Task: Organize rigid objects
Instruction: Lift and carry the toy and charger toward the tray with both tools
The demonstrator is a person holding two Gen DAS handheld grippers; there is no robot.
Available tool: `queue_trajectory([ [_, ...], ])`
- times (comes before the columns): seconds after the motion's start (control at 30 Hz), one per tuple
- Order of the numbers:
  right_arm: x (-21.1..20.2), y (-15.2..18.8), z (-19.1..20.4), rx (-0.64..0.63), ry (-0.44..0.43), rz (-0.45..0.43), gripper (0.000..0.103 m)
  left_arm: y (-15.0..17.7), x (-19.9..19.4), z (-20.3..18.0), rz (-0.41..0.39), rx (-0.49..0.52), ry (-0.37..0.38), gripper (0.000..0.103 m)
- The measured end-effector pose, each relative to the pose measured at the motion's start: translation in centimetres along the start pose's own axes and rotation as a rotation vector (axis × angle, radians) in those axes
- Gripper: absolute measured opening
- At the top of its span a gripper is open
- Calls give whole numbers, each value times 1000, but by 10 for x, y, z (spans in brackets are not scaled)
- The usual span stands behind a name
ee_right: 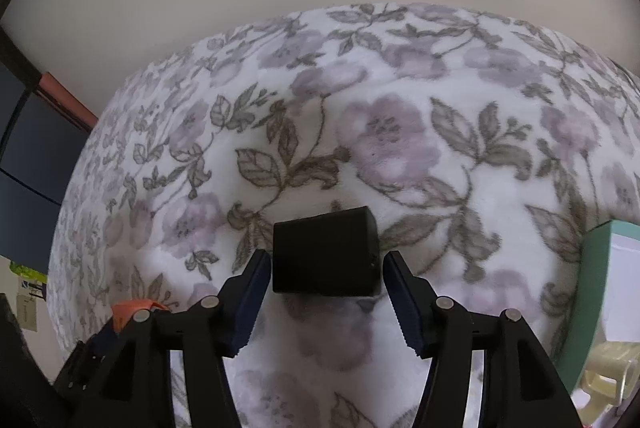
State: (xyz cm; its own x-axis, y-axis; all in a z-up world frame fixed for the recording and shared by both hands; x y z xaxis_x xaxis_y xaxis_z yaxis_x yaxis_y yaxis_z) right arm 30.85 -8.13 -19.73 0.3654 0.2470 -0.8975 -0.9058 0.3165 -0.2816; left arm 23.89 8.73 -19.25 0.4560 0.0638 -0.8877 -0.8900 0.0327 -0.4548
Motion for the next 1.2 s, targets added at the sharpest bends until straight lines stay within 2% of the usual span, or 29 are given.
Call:
queue_trajectory([
  [0.07,4,1,5,-23,13,-10,70,0,2,-1,2,2,2,72],
  [0.5,19,5,26,-199,198,-120,73,0,9,-2,7,25,-12,72],
  [0.83,11,9,17,-170,154,-108,69,2,7,-2,16,17,-6,72],
  [1.2,-22,28,-6,-29,40,-44,69,12,-13,-17,34,-1,28,72],
])
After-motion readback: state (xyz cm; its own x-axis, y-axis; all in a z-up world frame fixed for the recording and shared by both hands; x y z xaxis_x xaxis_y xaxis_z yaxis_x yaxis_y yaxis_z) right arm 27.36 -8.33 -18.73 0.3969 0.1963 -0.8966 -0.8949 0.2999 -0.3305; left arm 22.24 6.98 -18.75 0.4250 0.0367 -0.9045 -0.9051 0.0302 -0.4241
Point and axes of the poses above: each gripper's, at about its wrist camera, not at the fingertips, and x roughly the way its jaws point, z to its left, y to its underside, the point moved 8 cm from there along x, roughly the way its jaws point, and after that the axes turned 15 degrees about x, right-handed, at the moved point
